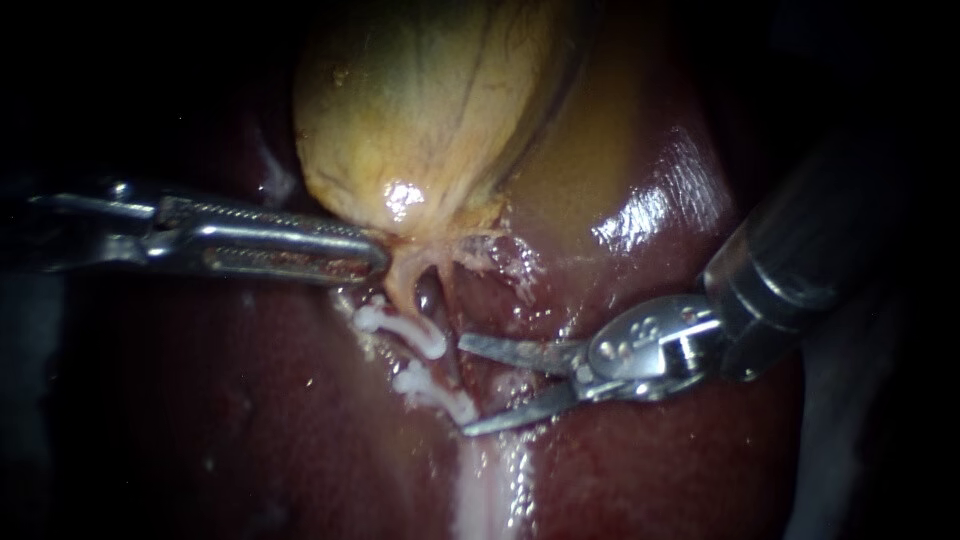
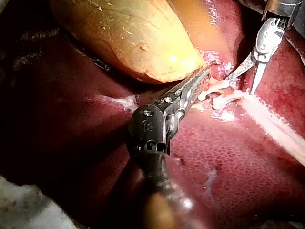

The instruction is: Go to the cutting position left tube

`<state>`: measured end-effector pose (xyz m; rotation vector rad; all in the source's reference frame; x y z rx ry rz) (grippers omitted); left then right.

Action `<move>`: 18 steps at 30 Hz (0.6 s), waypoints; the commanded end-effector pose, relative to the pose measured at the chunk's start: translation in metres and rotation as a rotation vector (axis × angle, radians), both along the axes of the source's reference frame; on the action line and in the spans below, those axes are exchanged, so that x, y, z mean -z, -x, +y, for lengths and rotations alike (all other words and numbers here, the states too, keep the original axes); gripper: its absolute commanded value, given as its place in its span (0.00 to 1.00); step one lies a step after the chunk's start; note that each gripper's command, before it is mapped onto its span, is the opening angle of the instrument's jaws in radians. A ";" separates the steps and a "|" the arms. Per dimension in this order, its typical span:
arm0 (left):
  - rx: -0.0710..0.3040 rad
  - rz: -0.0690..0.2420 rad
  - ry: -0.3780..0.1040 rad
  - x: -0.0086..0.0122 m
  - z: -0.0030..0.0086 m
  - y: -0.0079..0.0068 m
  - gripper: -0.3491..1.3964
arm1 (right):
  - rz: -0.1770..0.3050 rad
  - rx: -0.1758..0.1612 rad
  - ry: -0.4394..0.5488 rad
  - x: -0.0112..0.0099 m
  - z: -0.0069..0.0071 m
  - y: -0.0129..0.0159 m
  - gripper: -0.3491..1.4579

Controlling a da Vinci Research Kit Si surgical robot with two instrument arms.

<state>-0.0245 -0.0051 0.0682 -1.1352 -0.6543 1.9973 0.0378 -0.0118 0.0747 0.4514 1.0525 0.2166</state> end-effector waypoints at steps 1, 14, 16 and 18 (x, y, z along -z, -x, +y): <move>0.000 0.001 0.000 0.0000 0.0000 0.0000 0.00 | 0.000 0.001 0.001 -0.0002 -0.0001 -0.0002 0.99; -0.001 0.001 0.006 0.0001 -0.0002 0.0004 0.00 | -0.008 0.004 -0.062 -0.0026 -0.0004 -0.0024 0.99; -0.001 0.002 0.006 0.0001 -0.0002 0.0004 0.00 | -0.001 0.013 -0.084 -0.0028 -0.0005 -0.0029 0.99; -0.001 0.002 0.006 0.0001 -0.0002 0.0005 0.00 | 0.007 0.025 -0.104 -0.0029 -0.0006 -0.0034 0.98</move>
